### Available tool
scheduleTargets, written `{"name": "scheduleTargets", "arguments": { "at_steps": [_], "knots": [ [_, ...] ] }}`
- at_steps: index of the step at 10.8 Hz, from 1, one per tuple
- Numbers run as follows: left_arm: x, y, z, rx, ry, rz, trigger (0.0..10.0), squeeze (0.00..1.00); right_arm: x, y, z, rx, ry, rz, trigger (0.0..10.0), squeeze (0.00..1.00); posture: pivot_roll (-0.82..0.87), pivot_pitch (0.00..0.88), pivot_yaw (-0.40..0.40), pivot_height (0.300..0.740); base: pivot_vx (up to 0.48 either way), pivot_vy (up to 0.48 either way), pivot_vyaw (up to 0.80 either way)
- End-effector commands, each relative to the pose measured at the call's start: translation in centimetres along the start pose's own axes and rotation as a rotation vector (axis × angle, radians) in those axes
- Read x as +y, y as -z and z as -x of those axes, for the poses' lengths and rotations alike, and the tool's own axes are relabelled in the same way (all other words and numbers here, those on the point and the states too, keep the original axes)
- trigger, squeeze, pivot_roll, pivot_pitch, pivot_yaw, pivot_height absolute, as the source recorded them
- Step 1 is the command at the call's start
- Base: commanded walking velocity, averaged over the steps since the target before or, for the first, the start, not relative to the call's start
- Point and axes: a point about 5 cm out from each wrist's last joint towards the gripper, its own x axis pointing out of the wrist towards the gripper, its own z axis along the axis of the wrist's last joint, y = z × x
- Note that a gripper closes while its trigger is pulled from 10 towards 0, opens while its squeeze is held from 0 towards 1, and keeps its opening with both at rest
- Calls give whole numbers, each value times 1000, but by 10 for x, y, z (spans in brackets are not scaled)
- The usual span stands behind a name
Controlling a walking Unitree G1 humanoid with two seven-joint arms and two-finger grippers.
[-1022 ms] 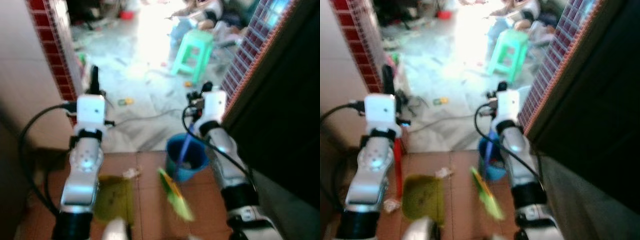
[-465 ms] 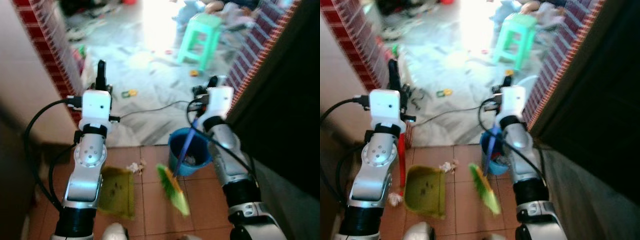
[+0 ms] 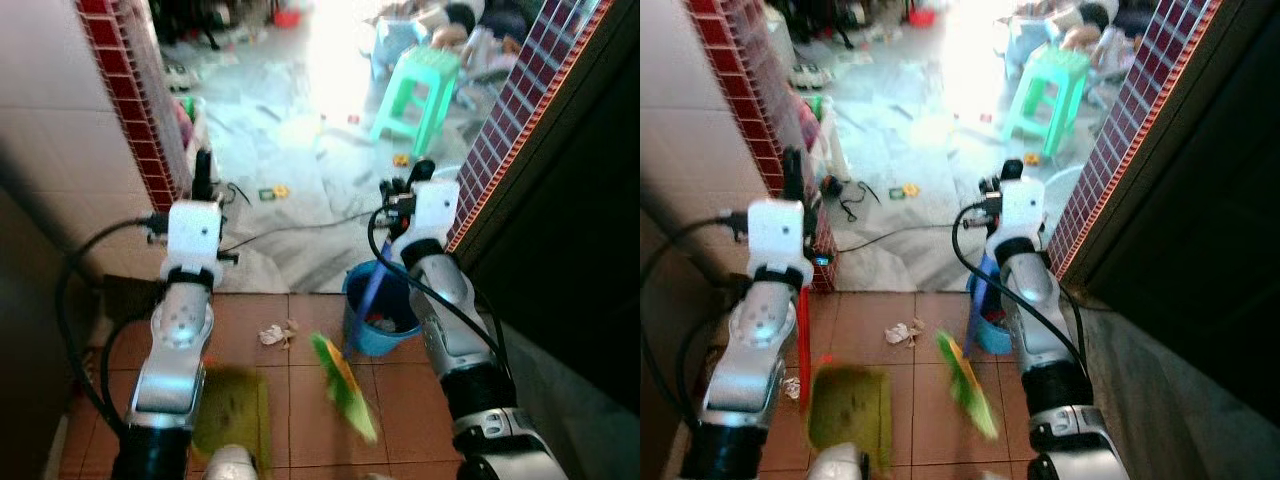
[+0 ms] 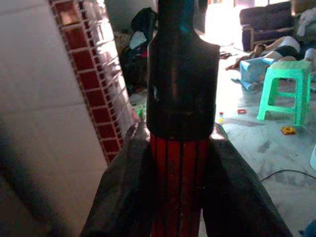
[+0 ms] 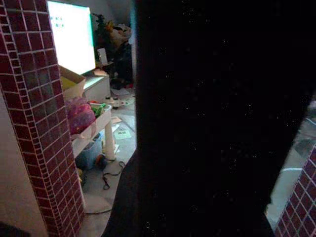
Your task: Sweep floor
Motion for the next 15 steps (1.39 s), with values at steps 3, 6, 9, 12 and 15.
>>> {"name": "scheduleTargets", "arguments": {
  "at_steps": [3,6,9,12,15],
  "knots": [
    [-1,-5,1,-25,-8,4,10000,0,1,-7,-9,-15,-3,-6,10000,0,108,30,-97,740,0,0,0],
    [-1,-6,0,-26,-20,12,10000,0,2,-6,-9,-16,-14,-1,10000,0,102,32,-103,740,0,0,331],
    [-2,-6,2,-25,-16,13,10000,0,0,-5,-8,-13,-9,-2,10000,0,99,37,-100,740,0,0,248],
    [-4,-8,1,-30,-12,17,10000,0,0,-6,-9,-18,-13,9,10000,0,104,38,-98,740,0,0,513],
    [-3,-9,1,-34,-16,16,10000,0,0,-6,-10,-17,-6,0,10000,0,106,37,-100,740,0,0,725]
  ]
}}
